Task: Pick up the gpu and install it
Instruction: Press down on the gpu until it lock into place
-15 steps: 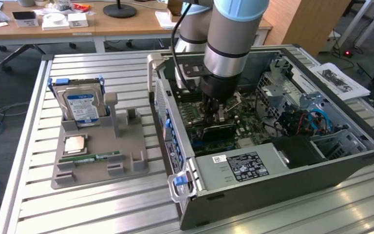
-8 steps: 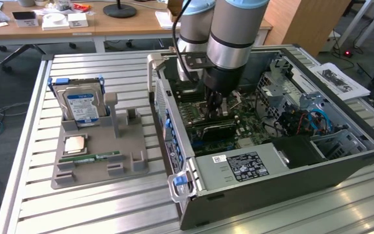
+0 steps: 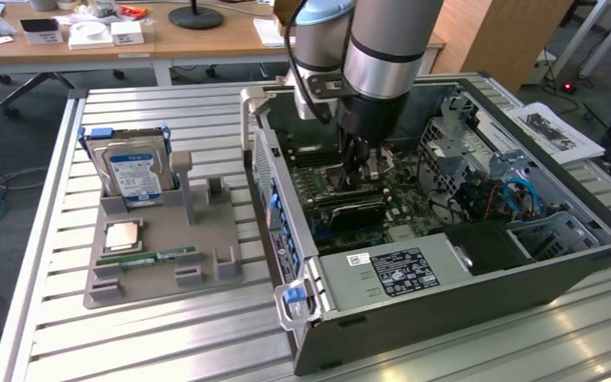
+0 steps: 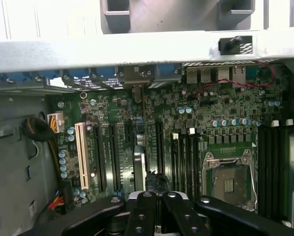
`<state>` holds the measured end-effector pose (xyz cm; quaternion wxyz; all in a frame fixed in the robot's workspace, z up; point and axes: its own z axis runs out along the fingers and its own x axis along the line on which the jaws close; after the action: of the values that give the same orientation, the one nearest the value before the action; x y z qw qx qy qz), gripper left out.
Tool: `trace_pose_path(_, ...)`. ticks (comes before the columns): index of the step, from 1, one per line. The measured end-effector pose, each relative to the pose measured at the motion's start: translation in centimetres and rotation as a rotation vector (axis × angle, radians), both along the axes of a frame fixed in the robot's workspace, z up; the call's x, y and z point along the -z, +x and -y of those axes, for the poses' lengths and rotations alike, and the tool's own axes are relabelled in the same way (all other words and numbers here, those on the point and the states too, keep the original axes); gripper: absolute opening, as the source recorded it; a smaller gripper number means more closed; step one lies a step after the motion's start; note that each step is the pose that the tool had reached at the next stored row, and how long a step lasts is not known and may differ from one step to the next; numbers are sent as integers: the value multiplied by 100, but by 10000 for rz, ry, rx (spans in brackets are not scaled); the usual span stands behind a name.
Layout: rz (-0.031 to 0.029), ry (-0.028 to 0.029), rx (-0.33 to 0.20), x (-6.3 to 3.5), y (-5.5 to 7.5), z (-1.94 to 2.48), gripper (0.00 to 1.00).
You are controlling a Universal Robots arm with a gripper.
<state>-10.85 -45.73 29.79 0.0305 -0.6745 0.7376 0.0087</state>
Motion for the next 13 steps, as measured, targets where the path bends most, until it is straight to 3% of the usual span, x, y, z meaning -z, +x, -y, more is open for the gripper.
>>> trace_pose_path(6,0,0,1,-127,12,0,11)
trace_pose_path(13,0,-1,0,-135,13,0,11)
